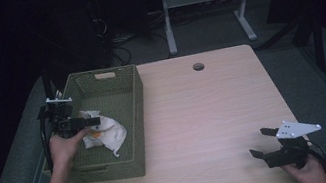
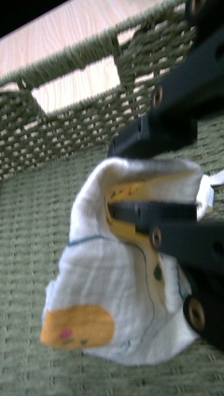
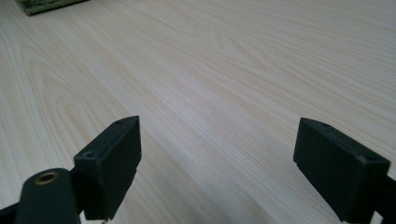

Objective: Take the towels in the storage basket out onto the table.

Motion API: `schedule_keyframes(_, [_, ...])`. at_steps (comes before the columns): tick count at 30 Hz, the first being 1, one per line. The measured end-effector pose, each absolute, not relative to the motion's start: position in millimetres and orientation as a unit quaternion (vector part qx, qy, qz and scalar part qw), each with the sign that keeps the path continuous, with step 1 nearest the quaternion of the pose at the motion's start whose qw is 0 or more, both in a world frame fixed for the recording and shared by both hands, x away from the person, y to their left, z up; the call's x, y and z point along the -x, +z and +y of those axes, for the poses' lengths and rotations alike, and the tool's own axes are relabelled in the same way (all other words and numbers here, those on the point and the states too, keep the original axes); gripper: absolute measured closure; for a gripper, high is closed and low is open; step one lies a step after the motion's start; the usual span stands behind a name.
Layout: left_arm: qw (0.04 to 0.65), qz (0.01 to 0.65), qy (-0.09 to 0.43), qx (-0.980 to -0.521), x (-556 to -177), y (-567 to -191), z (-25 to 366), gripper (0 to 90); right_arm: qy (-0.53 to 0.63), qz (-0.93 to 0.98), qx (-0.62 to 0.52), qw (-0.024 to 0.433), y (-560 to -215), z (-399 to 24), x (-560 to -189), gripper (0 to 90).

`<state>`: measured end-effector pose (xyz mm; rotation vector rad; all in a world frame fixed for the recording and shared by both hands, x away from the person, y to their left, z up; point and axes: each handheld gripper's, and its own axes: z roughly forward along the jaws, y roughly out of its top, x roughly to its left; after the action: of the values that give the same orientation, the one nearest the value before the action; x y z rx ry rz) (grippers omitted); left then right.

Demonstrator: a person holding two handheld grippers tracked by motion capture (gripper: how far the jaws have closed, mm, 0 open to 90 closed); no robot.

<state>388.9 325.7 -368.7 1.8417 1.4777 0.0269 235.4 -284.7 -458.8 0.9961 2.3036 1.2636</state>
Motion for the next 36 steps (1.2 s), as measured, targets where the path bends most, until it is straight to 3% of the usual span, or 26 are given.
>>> schedule_keyframes(3, [0.388,0.574,0.004,-0.721,-387.4,-367.4,325.3,84.0,0.443,0.809,-0.349,0.166,-459.0,-284.4,-235.3,14.6])
schedule_keyframes(6, [0.406,0.569,-0.001,-0.716,-384.9,-365.4,326.1,86.4,0.444,0.808,-0.349,0.165,-458.7,-284.6,-235.1,14.5])
schedule_keyframes(25, [0.504,0.532,-0.026,-0.680,-366.7,-344.6,339.9,87.1,0.445,0.806,-0.351,0.171,-457.9,-285.6,-234.9,14.5])
schedule_keyframes(36, [0.531,0.521,-0.030,-0.668,-360.9,-332.6,347.7,87.1,0.447,0.805,-0.352,0.171,-457.2,-285.5,-234.6,14.5])
